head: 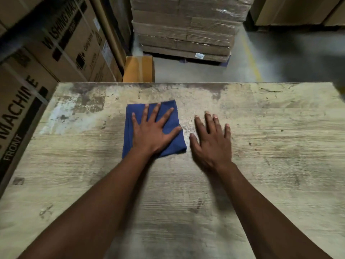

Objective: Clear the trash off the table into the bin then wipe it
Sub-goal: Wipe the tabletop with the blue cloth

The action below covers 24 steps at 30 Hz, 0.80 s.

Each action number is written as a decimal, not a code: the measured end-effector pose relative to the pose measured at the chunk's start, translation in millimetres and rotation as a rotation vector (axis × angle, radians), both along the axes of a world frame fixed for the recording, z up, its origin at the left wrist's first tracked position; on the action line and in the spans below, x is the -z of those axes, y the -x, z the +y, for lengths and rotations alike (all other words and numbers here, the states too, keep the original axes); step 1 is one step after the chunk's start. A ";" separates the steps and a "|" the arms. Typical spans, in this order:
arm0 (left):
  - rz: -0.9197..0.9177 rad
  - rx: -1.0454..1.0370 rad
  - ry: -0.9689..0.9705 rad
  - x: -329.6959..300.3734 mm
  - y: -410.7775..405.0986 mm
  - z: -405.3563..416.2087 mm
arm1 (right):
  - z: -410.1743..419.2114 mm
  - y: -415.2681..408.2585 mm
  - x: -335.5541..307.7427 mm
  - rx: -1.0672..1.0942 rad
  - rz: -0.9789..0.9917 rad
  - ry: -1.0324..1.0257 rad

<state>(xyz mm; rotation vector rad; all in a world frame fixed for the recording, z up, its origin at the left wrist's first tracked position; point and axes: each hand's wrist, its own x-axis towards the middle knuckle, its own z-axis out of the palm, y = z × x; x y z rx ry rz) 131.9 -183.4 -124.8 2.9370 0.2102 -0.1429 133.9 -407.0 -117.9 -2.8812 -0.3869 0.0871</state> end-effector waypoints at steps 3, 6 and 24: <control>0.006 -0.036 -0.019 -1.5 -63.1 24.3 | 26.7 -10.0 8.3 -0.007 0.003 0.024; 0.021 -0.040 -0.019 -2.4 -110.5 44.5 | 37.2 -25.9 12.2 -0.006 0.003 0.035; 0.025 -0.001 -0.040 -1.9 -5.4 52.0 | 42.3 -40.1 8.7 0.005 0.012 0.048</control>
